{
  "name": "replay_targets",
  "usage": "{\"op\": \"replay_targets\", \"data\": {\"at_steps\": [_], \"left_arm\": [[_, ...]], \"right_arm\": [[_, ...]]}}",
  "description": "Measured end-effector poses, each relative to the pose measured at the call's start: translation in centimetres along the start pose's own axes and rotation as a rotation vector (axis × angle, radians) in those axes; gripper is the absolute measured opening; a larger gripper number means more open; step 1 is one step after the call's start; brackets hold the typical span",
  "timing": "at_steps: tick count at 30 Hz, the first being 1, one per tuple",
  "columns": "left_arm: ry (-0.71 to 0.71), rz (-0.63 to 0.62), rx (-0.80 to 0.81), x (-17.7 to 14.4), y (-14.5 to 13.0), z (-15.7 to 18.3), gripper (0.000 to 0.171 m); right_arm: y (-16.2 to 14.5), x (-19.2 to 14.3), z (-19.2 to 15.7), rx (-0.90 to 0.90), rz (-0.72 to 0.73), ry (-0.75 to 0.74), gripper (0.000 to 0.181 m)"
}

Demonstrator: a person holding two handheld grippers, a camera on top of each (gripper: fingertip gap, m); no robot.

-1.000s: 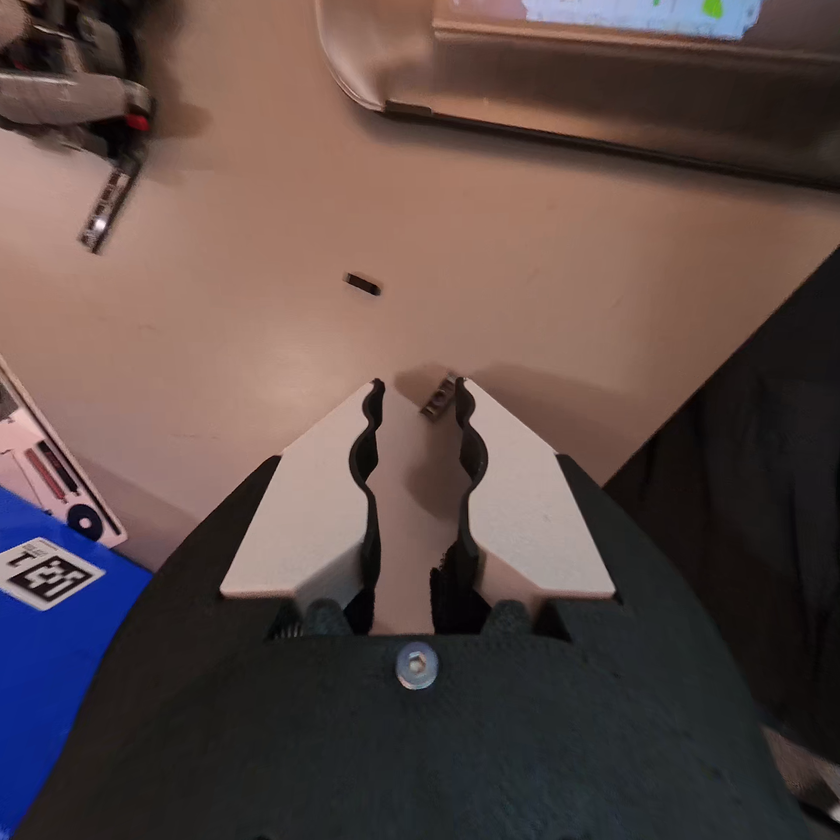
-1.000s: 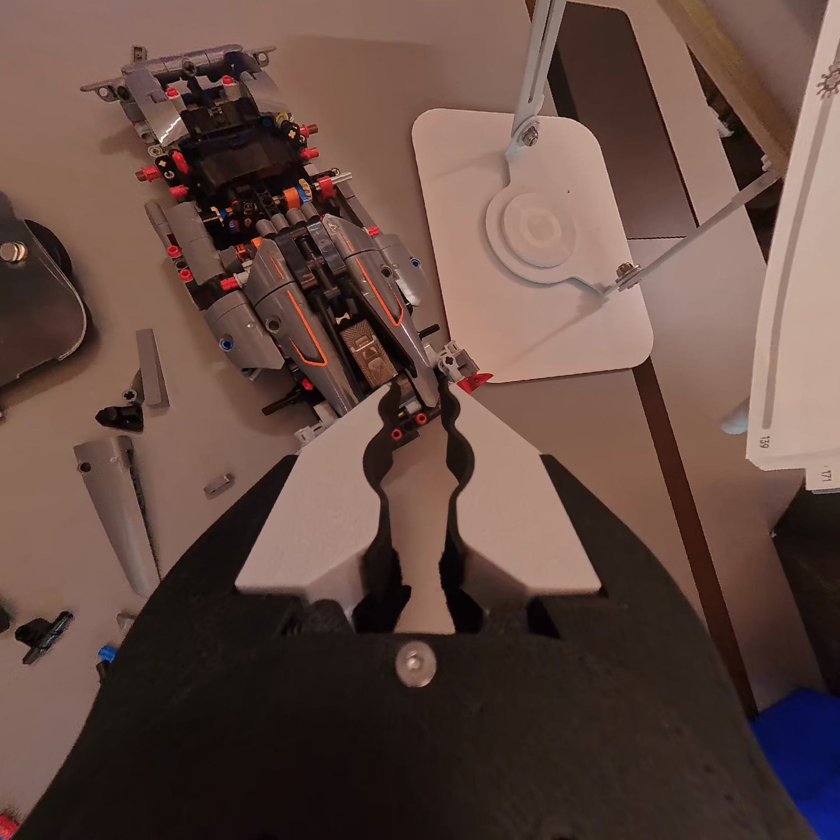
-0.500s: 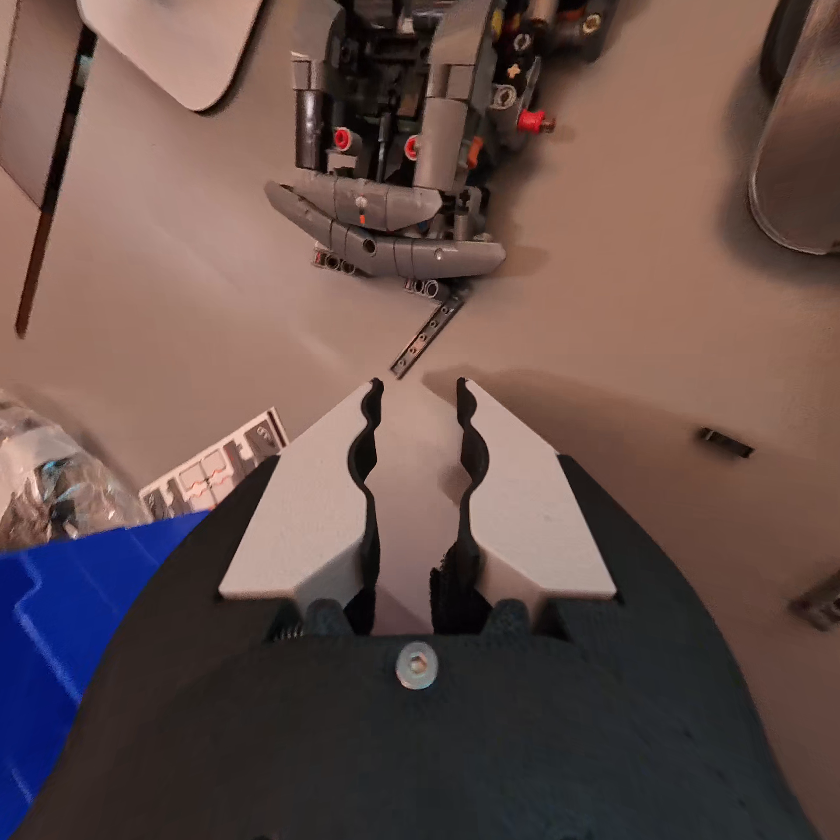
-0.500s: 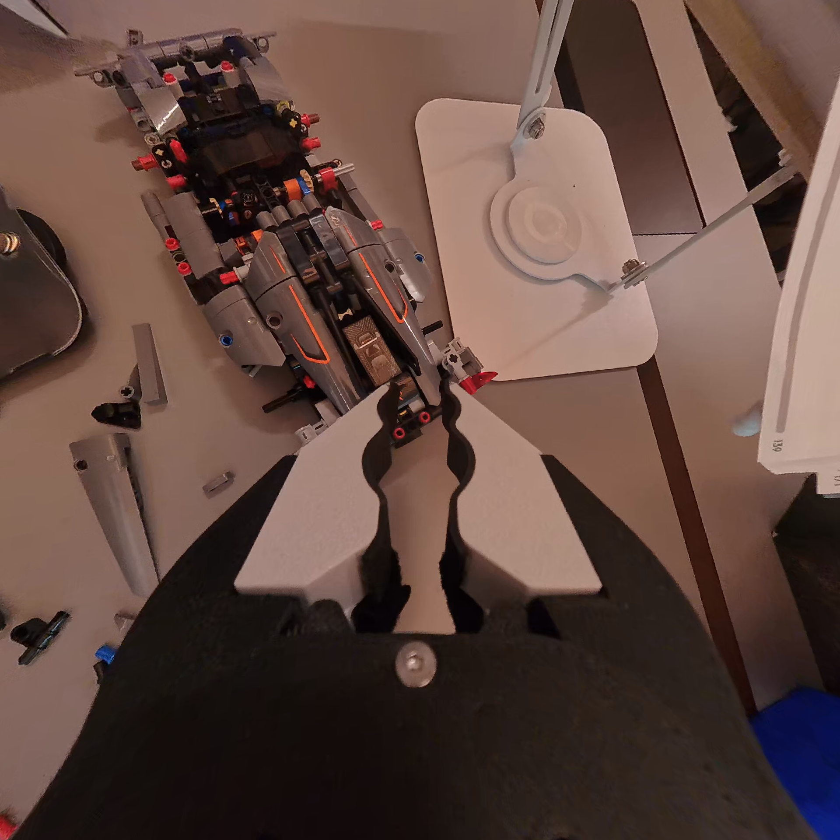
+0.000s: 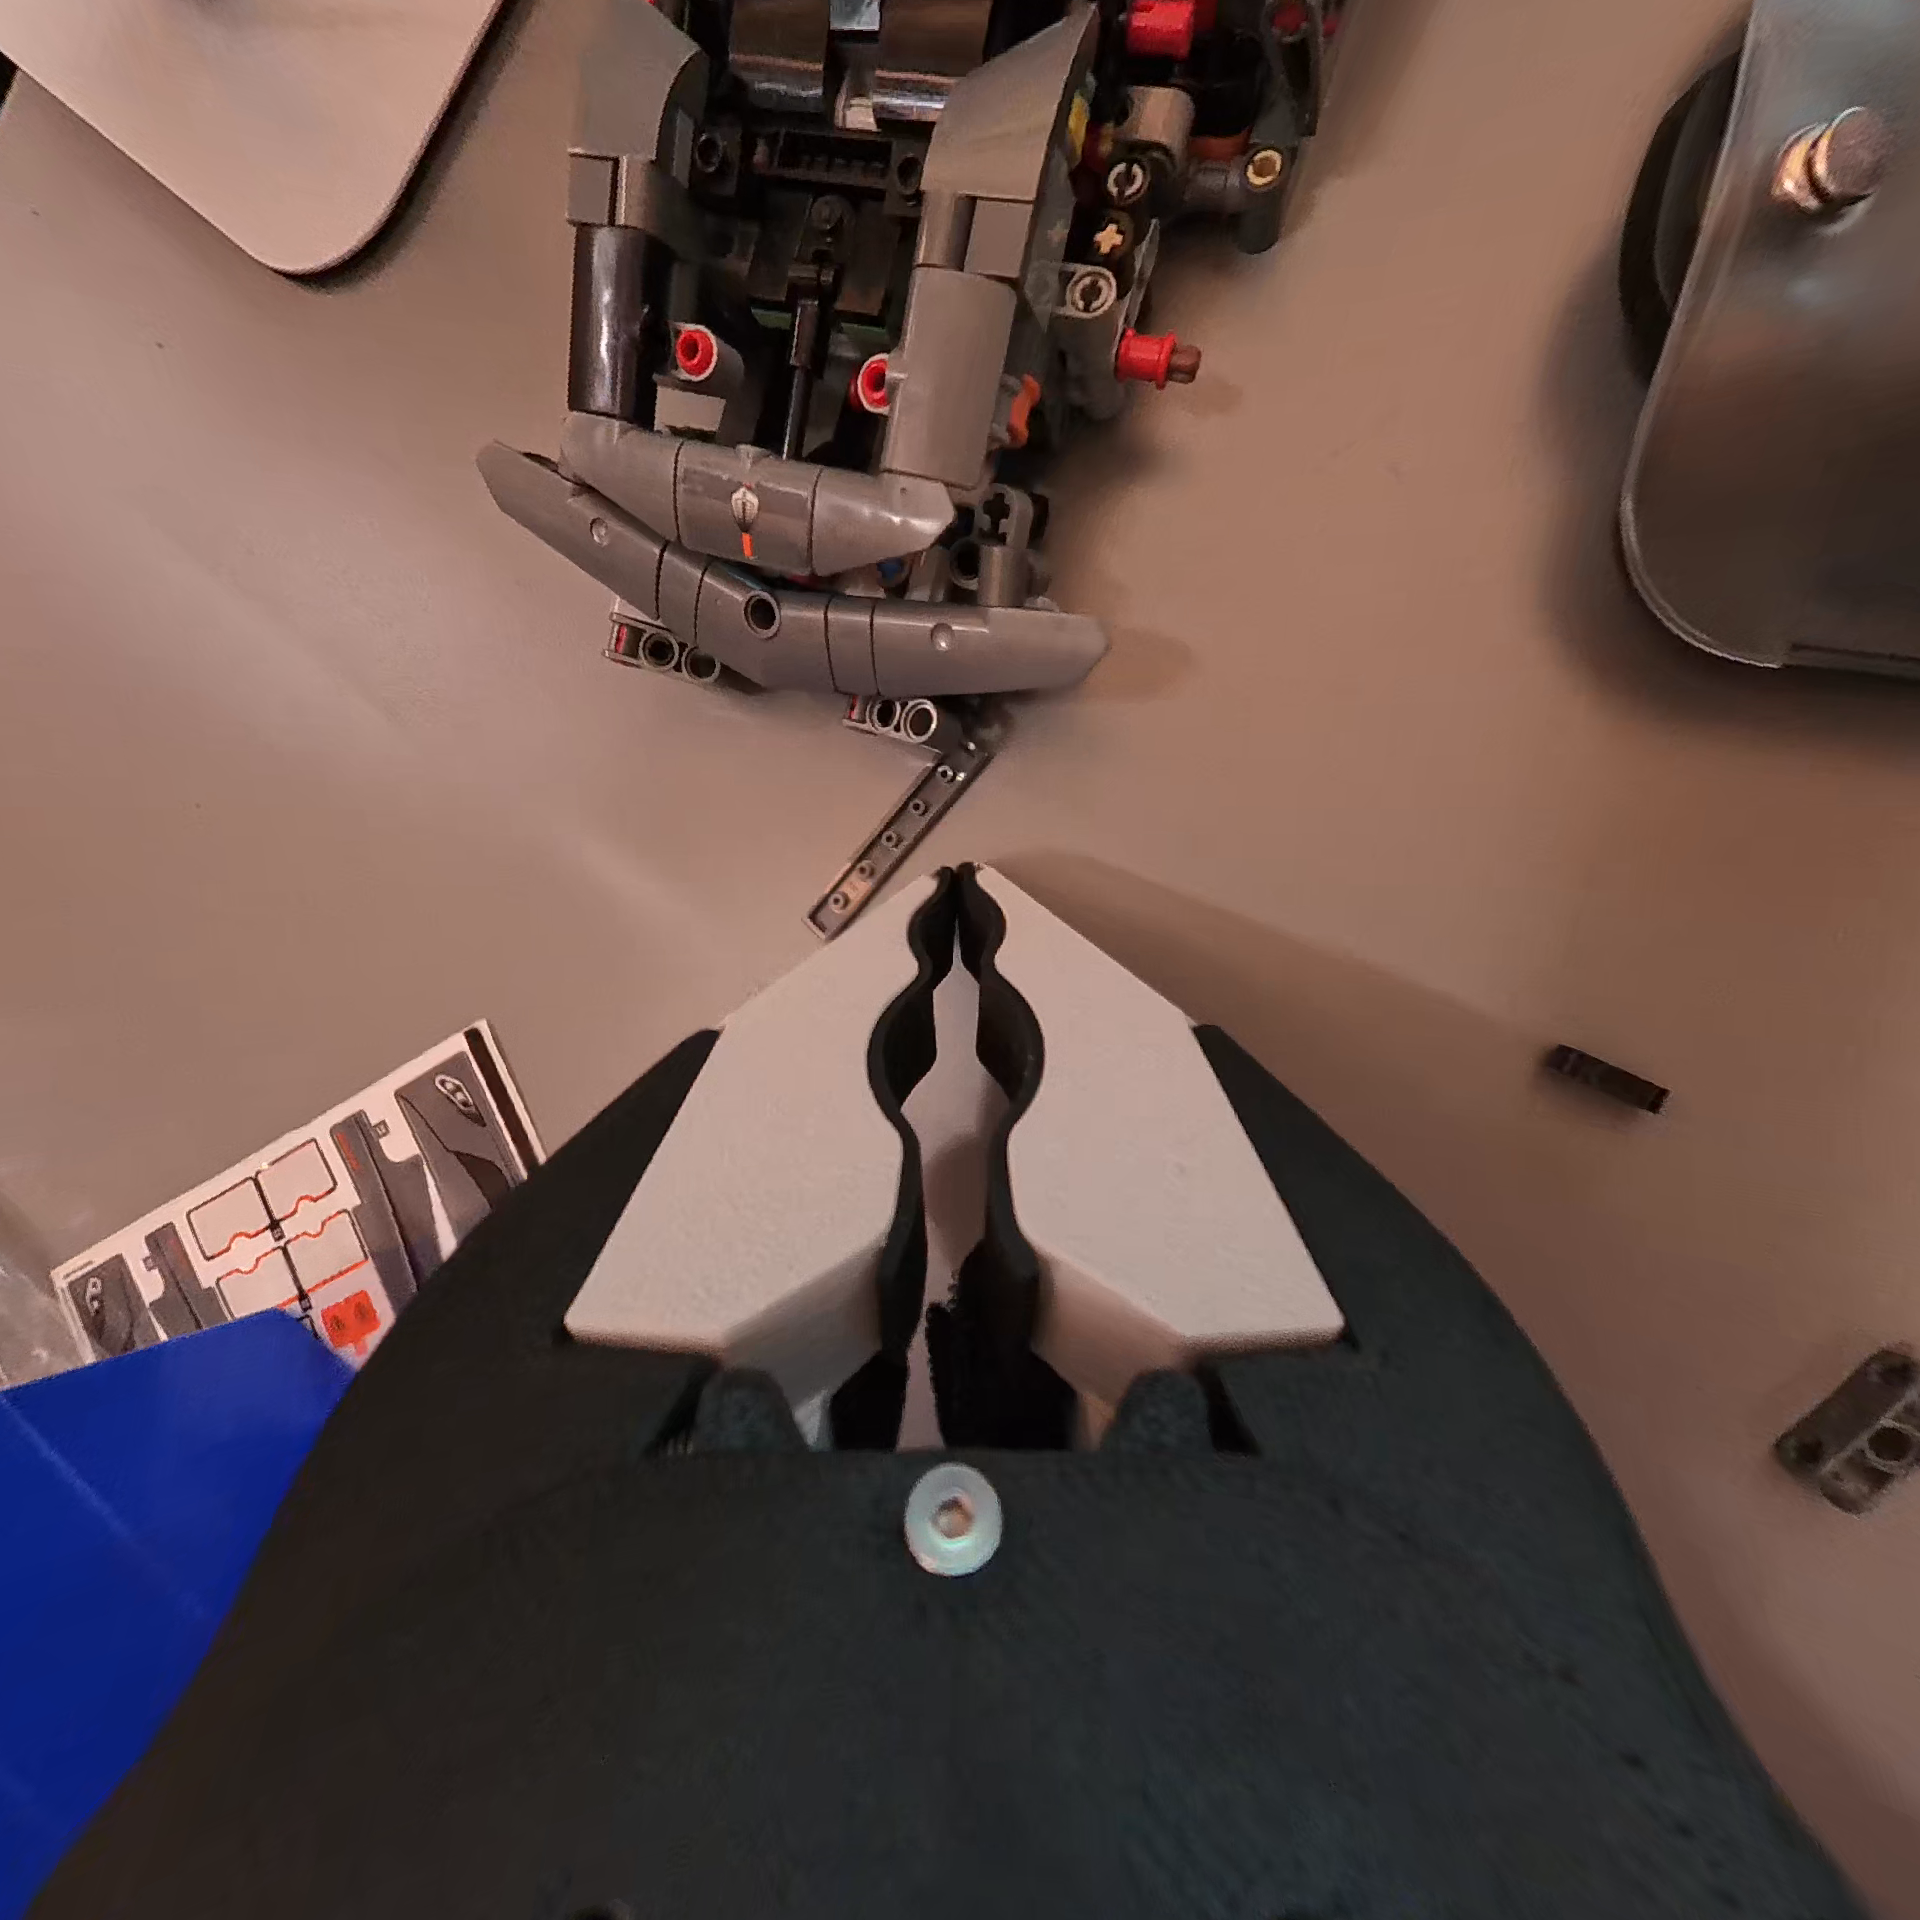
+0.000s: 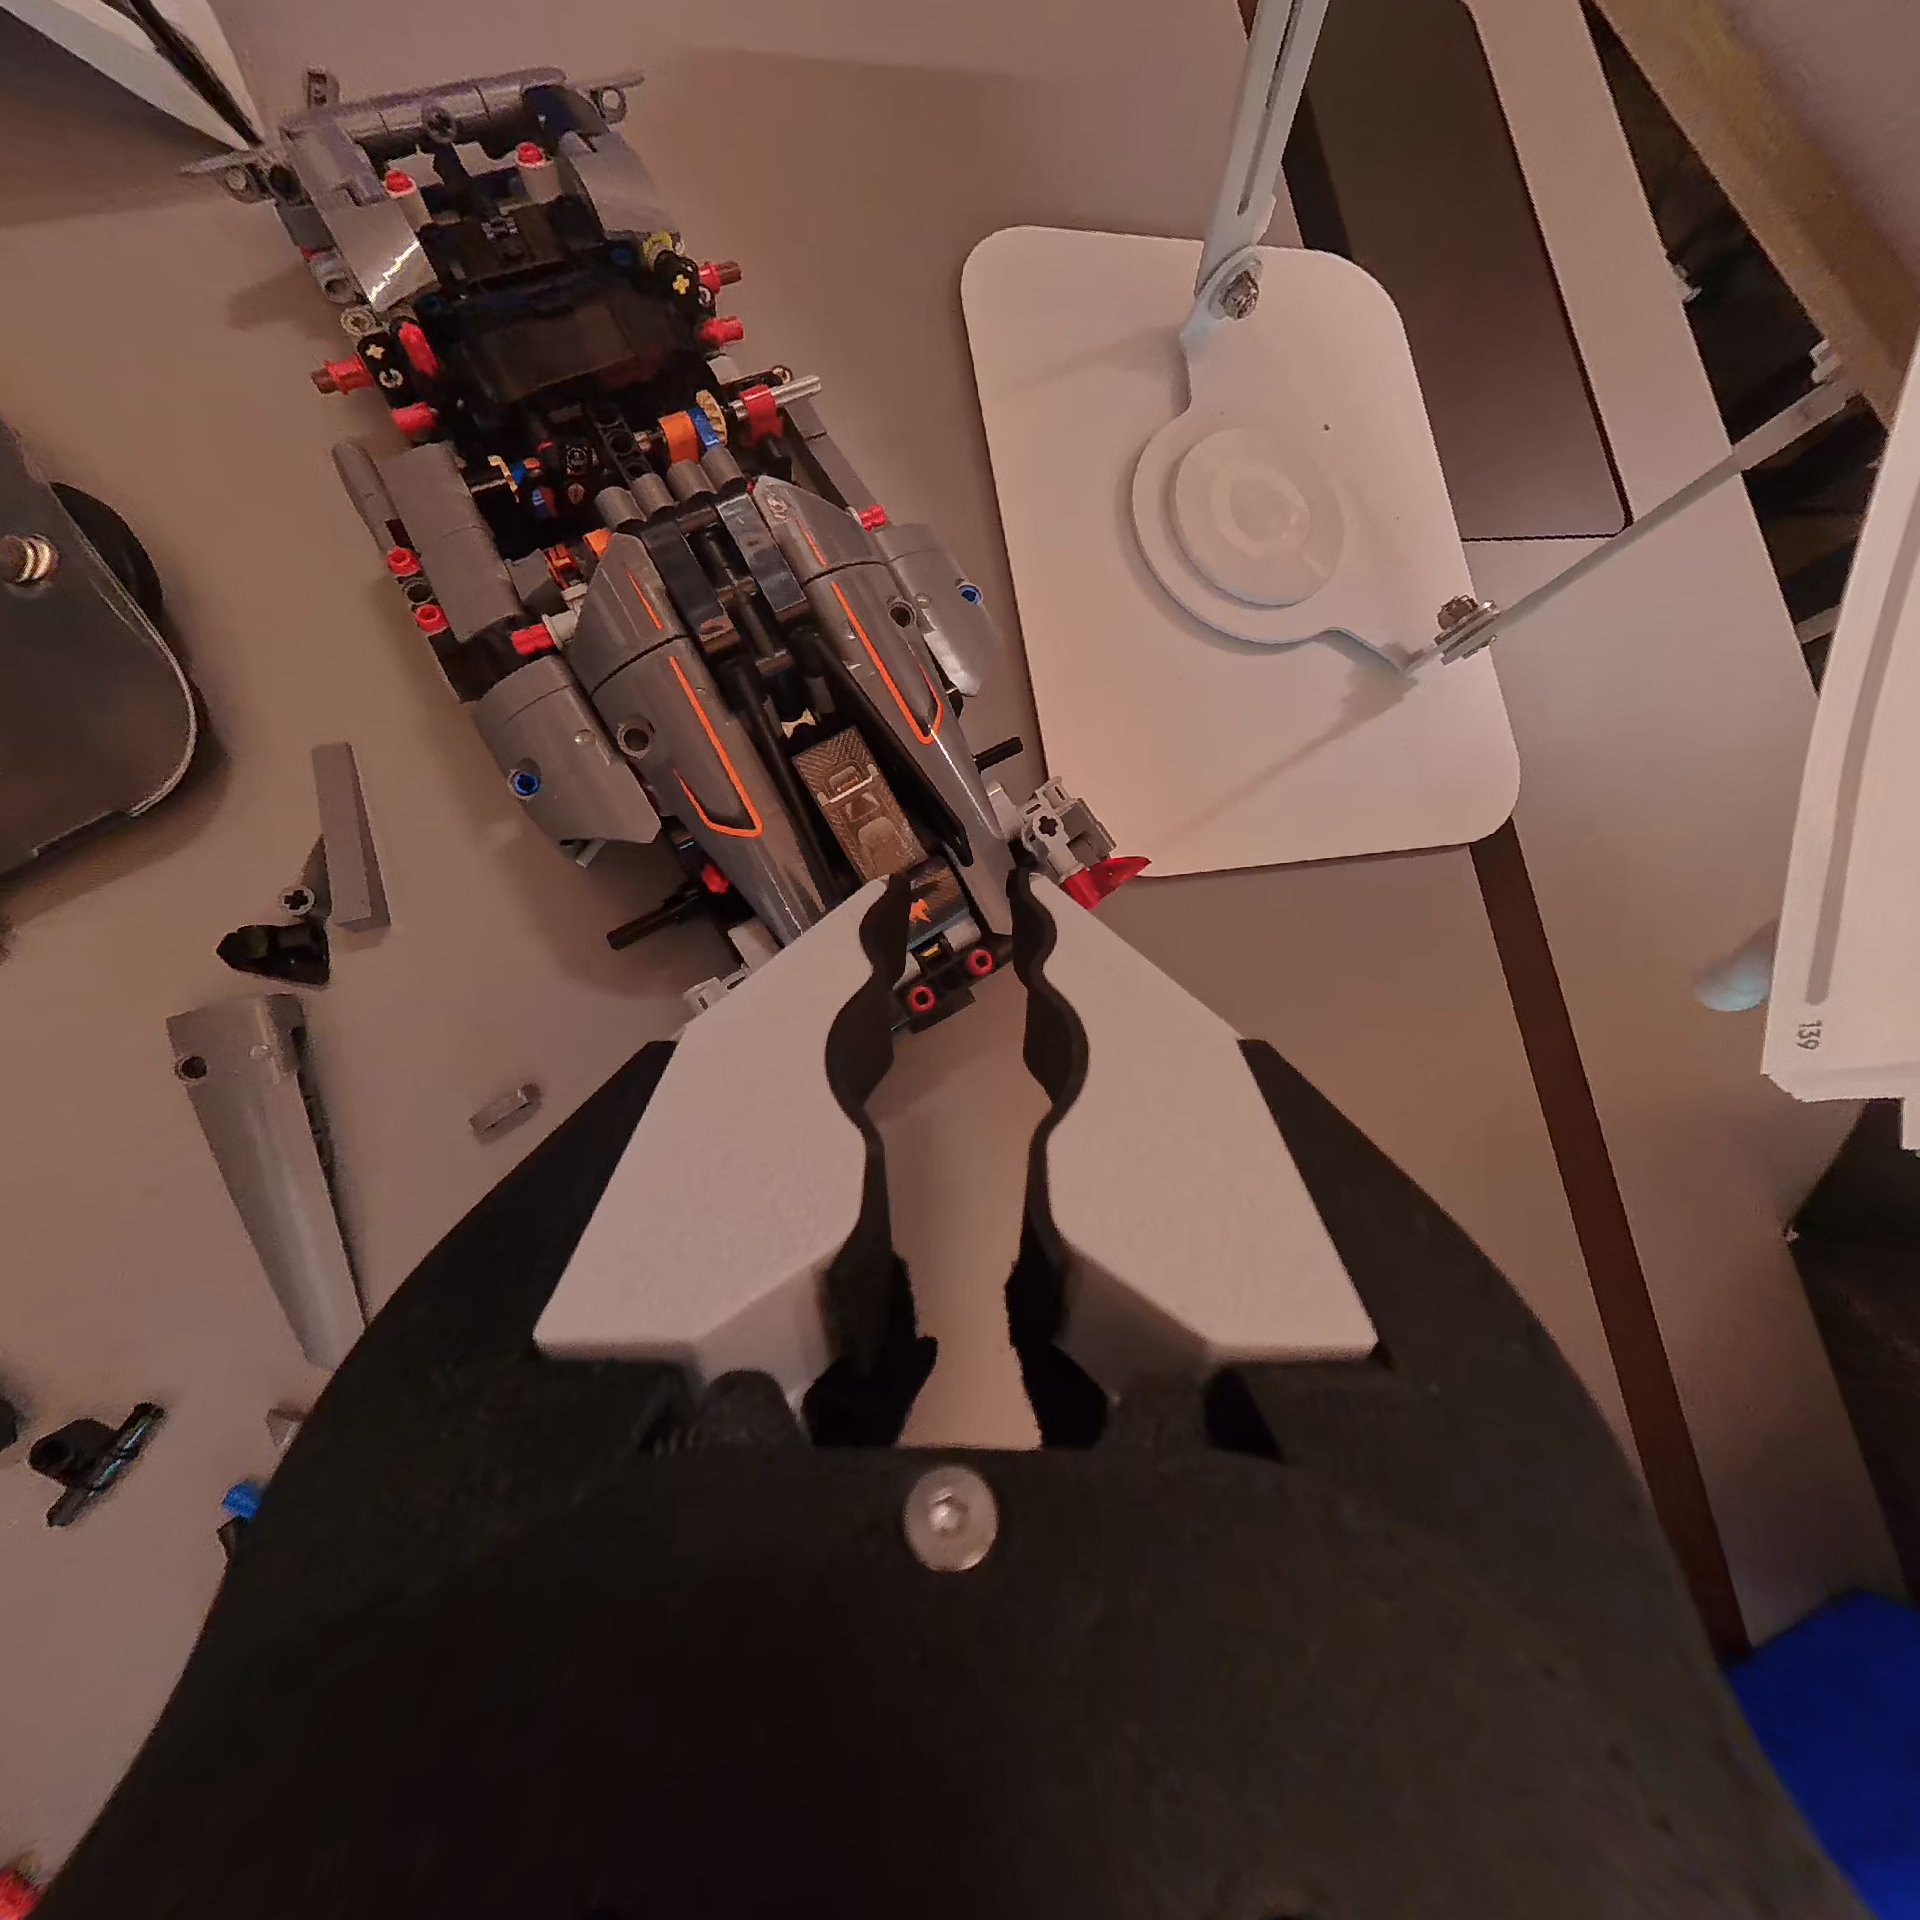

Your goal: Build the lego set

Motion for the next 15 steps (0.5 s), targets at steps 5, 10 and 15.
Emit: {"op": "replay_targets", "data": {"at_steps": [5,10,15], "left_arm": [[0.067,0.001,0.033,-0.8,0.6,-1.1,0.017],[0.023,-0.019,0.035,0.6,0.6,-2.3,0.029],[-0.152,0.056,-0.097,1.0,0.7,-1.8,0.012]], "right_arm": [[0.0,0.1,-0.1,-0.001,-0.001,0.005,0.017],[-0.1,0.2,-0.2,-0.007,-0.008,0.003,0.017],[0.0,-0.1,0.1,0.004,0.003,0.001,0.017]]}}
Point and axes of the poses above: each gripper's, where its closed fingertips meet, x out along the fingers, y out of its top, z = x × y across the jaws, the point moved 1 cm from there along -x, back along the fingers, and after that the axes turned 4 degrees about x, right-handed, at the moved point
